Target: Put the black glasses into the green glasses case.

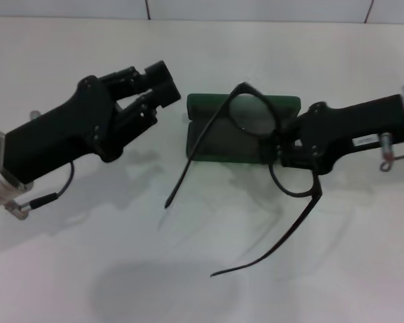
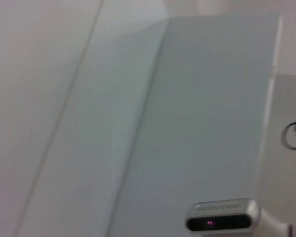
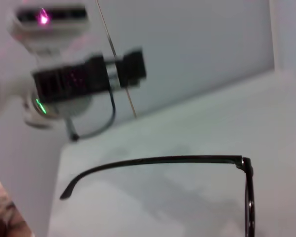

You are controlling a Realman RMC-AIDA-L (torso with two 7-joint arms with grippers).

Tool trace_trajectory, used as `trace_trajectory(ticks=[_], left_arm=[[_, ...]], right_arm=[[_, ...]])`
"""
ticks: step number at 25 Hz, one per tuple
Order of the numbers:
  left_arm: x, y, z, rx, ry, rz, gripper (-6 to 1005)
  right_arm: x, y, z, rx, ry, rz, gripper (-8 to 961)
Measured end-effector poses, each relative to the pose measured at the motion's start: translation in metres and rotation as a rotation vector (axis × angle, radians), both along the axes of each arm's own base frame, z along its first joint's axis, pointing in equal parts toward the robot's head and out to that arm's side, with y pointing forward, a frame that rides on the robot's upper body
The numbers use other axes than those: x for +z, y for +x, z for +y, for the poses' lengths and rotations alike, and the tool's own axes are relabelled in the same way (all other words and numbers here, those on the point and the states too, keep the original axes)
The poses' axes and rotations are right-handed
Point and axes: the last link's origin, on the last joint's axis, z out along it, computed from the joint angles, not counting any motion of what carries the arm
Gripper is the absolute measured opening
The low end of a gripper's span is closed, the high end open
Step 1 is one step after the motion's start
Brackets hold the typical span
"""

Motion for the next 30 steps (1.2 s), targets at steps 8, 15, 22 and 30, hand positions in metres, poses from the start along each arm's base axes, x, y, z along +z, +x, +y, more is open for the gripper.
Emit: trace_trajectory(ticks=[8,15,22,30], left_arm=[[-0.025,0.024,0.000,-0.154,-0.111,0.012,245],[-0.045,0.031,0.004,-0.176,-0.164,0.023,25],[-0.054,0.027,0.003,-0.152,-0.160,0.032,31],[-0.060,0.027,0.005,-0.126,-0.155,0.048,31]], right_arm=[[0.006,0.000,-0.011,0.054,-0.008,0.096,125],[0.006,-0.005,-0.011,0.060,-0.014,0.142,125],[0.006,-0.009,-0.010,0.072,-0.016,0.159,124],[0.006,-0.013,-0.011,0.088,-0.024,0.182,124]])
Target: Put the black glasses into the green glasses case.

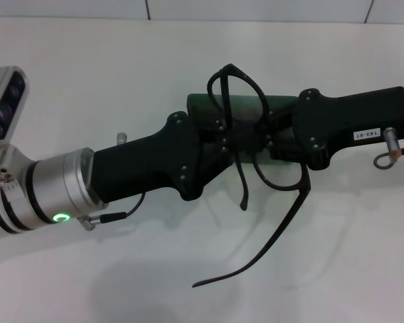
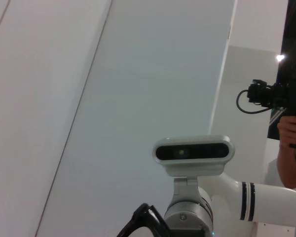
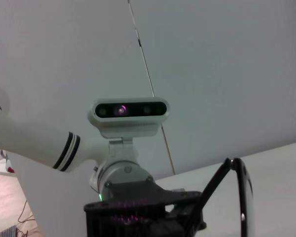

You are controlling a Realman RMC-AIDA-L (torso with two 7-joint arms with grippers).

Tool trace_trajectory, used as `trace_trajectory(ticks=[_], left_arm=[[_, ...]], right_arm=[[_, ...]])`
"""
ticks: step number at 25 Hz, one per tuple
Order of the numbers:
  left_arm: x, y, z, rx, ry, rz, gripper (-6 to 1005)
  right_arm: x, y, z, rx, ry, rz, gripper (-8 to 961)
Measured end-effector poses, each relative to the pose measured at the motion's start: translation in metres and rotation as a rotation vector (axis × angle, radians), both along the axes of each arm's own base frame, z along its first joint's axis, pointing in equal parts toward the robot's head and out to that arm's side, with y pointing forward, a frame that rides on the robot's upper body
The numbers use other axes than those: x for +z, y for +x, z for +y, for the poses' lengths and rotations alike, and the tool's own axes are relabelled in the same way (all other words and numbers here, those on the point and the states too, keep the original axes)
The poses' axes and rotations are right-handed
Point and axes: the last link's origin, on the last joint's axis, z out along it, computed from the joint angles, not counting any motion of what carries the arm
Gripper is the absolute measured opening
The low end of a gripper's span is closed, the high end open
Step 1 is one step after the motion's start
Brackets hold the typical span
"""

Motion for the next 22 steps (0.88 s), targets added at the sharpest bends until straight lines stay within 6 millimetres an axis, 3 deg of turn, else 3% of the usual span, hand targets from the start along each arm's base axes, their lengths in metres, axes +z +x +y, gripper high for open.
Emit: trace_trajectory(ticks=[12,22], left_arm=[[-0.006,0.008,0.001,-0.036,-0.023,0.000,31],[0.005,0.013,-0.005,-0.076,-0.019,-0.072,31]], right_arm=[[-0.006,-0.002,0.003,0.002,-0.021,0.019,124],[-0.004,0.003,0.004,-0.005,-0.004,0.025,123]])
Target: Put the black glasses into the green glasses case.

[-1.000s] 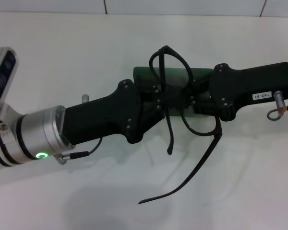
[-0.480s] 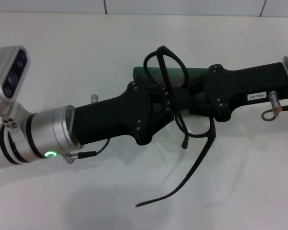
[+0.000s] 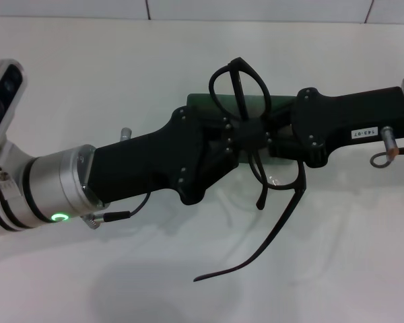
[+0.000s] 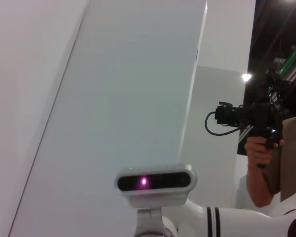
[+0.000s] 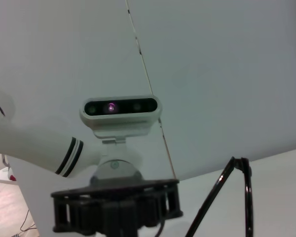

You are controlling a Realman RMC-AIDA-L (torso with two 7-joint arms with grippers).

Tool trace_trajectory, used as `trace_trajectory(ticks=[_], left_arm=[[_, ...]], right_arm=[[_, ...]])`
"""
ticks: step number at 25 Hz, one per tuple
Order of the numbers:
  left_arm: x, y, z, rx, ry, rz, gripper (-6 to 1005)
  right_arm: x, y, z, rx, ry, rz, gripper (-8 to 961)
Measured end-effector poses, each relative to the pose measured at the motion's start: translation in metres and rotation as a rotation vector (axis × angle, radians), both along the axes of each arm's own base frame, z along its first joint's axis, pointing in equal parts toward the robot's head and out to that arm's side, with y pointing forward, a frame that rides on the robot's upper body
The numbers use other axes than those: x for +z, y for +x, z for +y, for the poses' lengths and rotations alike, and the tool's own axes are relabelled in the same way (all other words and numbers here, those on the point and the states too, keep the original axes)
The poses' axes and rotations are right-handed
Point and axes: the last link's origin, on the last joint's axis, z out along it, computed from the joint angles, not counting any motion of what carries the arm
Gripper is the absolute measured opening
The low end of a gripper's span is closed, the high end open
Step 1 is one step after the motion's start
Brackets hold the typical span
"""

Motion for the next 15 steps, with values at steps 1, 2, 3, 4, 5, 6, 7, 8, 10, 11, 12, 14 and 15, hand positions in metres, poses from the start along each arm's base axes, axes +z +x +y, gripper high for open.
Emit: trace_trajectory(ticks=[1,2,3,4,5,6,7,8,10,11,12,14,15], left_arm=[[-0.0008,-0.0003,0.0006,0.004,-0.001,0.005,31],[-0.0020,-0.0007,0.0014,0.010,-0.001,0.012,31],[-0.0034,-0.0012,0.0025,0.017,-0.001,0.020,31],[-0.0049,-0.0016,0.0037,0.026,0.001,0.028,30],[-0.0061,-0.0020,0.0045,0.033,0.002,0.034,30],[-0.0074,-0.0024,0.0056,0.041,0.004,0.041,30],[-0.0082,-0.0027,0.0062,0.046,0.005,0.045,30],[-0.0089,-0.0030,0.0069,0.051,0.007,0.049,30],[-0.0096,-0.0036,0.0078,0.058,0.009,0.055,30],[-0.0098,-0.0038,0.0081,0.060,0.010,0.057,30],[-0.0100,-0.0040,0.0083,0.062,0.010,0.058,30],[-0.0105,-0.0045,0.0089,0.066,0.011,0.062,30],[-0.0106,-0.0047,0.0092,0.068,0.012,0.063,30]], right_arm=[[0.0002,-0.0005,0.0000,0.003,0.000,0.002,123],[0.0004,-0.0015,0.0000,0.008,0.001,0.006,123],[0.0005,-0.0022,0.0000,0.010,0.001,0.009,123],[0.0005,-0.0029,0.0000,0.012,0.000,0.011,123],[0.0002,-0.0034,-0.0002,0.015,-0.002,0.011,123],[-0.0001,-0.0036,-0.0005,0.016,-0.003,0.011,123],[-0.0004,-0.0038,-0.0007,0.018,-0.005,0.011,123],[-0.0006,-0.0040,-0.0009,0.018,-0.006,0.011,123],[-0.0007,-0.0041,-0.0010,0.019,-0.006,0.011,123],[-0.0008,-0.0041,-0.0010,0.019,-0.007,0.011,123],[-0.0009,-0.0042,-0.0011,0.020,-0.007,0.011,124],[-0.0010,-0.0043,-0.0011,0.020,-0.008,0.011,124],[-0.0010,-0.0043,-0.0011,0.020,-0.008,0.010,124]])
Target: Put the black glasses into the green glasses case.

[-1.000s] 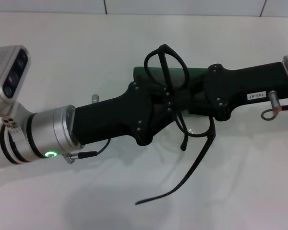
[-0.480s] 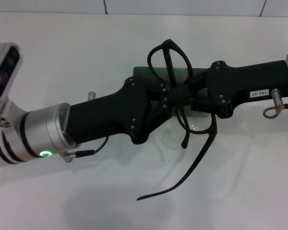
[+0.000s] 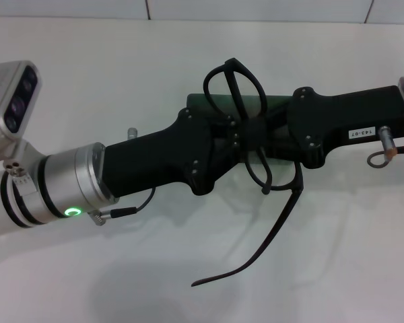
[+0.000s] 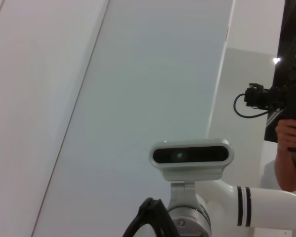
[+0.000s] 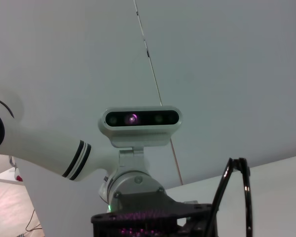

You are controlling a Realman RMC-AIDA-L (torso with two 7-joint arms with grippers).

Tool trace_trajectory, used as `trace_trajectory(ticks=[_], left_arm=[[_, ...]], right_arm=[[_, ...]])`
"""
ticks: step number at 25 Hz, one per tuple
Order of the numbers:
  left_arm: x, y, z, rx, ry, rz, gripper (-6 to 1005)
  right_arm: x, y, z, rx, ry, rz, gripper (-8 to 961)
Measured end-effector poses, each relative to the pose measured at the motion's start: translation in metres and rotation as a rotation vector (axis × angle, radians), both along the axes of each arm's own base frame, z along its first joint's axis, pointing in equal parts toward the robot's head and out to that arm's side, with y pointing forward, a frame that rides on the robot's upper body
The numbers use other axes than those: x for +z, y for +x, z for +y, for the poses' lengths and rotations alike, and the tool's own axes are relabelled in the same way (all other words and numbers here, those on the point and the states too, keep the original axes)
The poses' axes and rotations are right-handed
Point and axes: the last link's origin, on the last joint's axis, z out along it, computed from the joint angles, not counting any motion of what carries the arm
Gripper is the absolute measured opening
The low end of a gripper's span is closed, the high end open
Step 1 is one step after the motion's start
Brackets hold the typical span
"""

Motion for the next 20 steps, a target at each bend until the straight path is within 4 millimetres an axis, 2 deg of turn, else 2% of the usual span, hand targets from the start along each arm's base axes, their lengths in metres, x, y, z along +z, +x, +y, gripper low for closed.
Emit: trace_trajectory(ticks=[11,16,20], left_arm=[[0.003,-0.002,-0.004,-0.008,-0.004,-0.011,30],[0.017,-0.008,-0.013,-0.055,0.017,-0.038,30],[0.020,-0.017,-0.018,-0.055,0.013,-0.006,30]], right_arm=[[0.003,0.004,0.003,-0.011,0.027,0.005,124],[0.018,0.015,0.005,-0.050,0.077,0.049,125],[0.040,0.012,0.004,-0.035,0.106,0.162,125]])
